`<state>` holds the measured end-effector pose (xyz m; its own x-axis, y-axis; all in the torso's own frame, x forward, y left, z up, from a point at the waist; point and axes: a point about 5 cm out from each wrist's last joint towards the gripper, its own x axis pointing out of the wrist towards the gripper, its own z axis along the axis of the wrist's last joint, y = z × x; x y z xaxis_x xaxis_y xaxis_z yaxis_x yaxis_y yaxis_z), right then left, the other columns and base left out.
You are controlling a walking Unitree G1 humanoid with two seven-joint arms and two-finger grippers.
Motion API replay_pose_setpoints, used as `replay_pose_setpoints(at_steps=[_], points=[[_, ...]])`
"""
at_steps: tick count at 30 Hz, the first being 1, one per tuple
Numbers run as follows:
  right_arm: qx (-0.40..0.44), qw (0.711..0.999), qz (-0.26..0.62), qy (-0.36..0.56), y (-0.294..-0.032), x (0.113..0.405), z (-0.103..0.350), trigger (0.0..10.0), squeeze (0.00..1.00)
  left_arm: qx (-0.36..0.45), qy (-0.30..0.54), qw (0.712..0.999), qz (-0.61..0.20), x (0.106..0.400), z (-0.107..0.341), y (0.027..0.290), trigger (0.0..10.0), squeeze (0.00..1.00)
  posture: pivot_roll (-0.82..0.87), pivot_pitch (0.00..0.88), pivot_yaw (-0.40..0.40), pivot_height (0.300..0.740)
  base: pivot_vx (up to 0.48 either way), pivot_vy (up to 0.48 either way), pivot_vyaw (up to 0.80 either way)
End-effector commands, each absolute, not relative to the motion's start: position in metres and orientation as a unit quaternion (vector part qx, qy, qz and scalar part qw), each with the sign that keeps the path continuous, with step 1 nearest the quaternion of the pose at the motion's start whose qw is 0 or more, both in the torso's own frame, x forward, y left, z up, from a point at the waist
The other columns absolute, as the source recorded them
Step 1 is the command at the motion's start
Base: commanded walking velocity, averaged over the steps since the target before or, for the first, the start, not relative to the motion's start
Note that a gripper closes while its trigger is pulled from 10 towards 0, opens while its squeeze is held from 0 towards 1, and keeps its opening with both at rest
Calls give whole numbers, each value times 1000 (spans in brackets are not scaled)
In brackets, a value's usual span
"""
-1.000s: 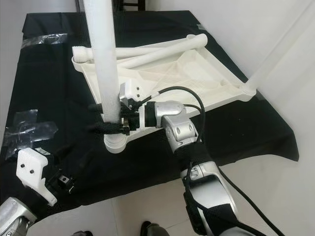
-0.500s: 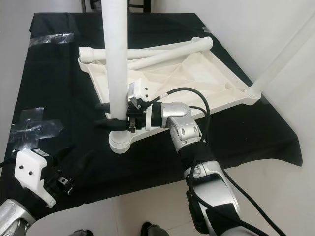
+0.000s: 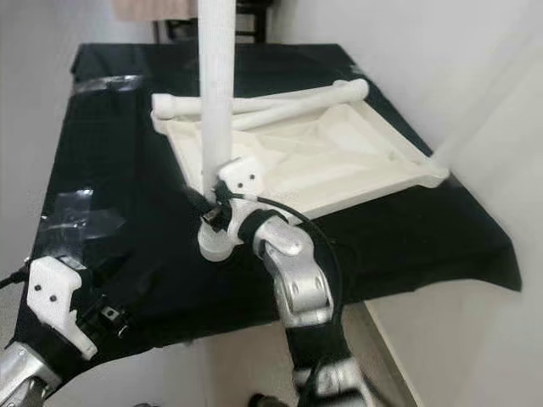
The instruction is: Building children table
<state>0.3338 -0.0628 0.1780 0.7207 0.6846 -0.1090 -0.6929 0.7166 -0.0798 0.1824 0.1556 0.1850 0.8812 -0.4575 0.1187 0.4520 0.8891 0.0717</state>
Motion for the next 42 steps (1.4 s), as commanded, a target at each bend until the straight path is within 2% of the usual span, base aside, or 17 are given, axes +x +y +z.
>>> replay_pose_setpoints(at_steps=[1, 3, 5, 7, 8, 10, 16, 17, 19, 20, 29, 34, 35, 38, 39, 40, 42], points=[[-43, 901, 431, 24, -55, 333, 191, 10000, 1000, 27, -56, 970, -235, 183, 183, 157, 10000, 0, 162, 229, -115, 740, 0, 0, 0], [-46, 889, 455, 7, -52, 331, 199, 10000, 1000, 26, -57, 970, -236, 183, 183, 156, 10000, 0, 161, 228, -115, 740, 0, 0, 0], [-66, 841, 537, -29, -47, 325, 212, 10000, 922, 25, -58, 969, -238, 185, 183, 156, 10000, 0, 152, 225, -116, 740, 0, 0, 0], [-75, 825, 560, -33, -47, 323, 213, 10000, 922, 25, -58, 969, -238, 185, 183, 156, 10000, 0, 152, 225, -116, 740, 0, 0, 0], [-97, 792, 602, -42, -48, 320, 214, 10000, 0, 24, -58, 969, -240, 185, 182, 155, 10000, 0, 155, 222, -116, 740, 0, 0, 0], [-114, 753, 646, -59, -48, 323, 220, 10000, 0, 23, -57, 968, -243, 185, 181, 154, 10000, 0, 160, 221, -118, 740, 0, 0, 0], [-129, 723, 676, -62, -42, 338, 229, 10000, 0, 24, -55, 969, -241, 184, 181, 155, 10000, 0, 161, 221, -118, 740, 0, 0, 0], [-121, 713, 688, -62, -41, 339, 232, 3529, 0, 24, -55, 969, -241, 184, 181, 155, 10000, 0, 173, 227, -119, 740, 0, 0, 0], [-115, 704, 698, -63, -40, 339, 235, 3529, 0, 24, -54, 969, -241, 183, 181, 155, 10000, 0, 173, 227, -119, 740, 0, 0, 0], [-112, 694, 709, -61, -40, 340, 236, 0, 0, 24, -54, 969, -241, 183, 181, 155, 10000, 0, 174, 228, -119, 740, 0, 0, 0], [-112, 680, 722, -55, -49, 346, 235, 0, 0, 22, -52, 969, -241, 182, 180, 153, 10000, 0, 171, 230, -120, 740, 0, 0, 0], [-114, 737, 663, -63, -68, 352, 227, 0, 0, 20, -52, 968, -243, 182, 180, 151, 10000, 0, 160, 232, -121, 740, 0, 0, 0], [-107, 801, 586, -58, -84, 355, 219, 0, 0, 19, -51, 968, -244, 181, 179, 151, 10000, 0, 146, 238, -123, 740, 0, 0, 0], [-99, 844, 525, -48, -95, 353, 208, 0, 0, 17, -51, 968, -245, 181, 179, 151, 10000, 0, 140, 239, -125, 740, 0, 0, 0], [-118, 914, 383, -63, -97, 353, 201, 0, 0, 16, -50, 968, -247, 181, 179, 151, 10000, 0, 127, 246, -122, 740, 0, 0, 0], [-99, 946, 306, -43, -100, 342, 188, 0, 0, 15, -50, 967, -247, 181, 180, 151, 10000, 0, 126, 255, -114, 740, 0, 0, 0], [-94, 961, 259, -24, -98, 319, 171, 0, 0, 17, -49, 967, -250, 181, 180, 151, 10000, 0, 129, 262, -115, 740, 0, 0, 0]])
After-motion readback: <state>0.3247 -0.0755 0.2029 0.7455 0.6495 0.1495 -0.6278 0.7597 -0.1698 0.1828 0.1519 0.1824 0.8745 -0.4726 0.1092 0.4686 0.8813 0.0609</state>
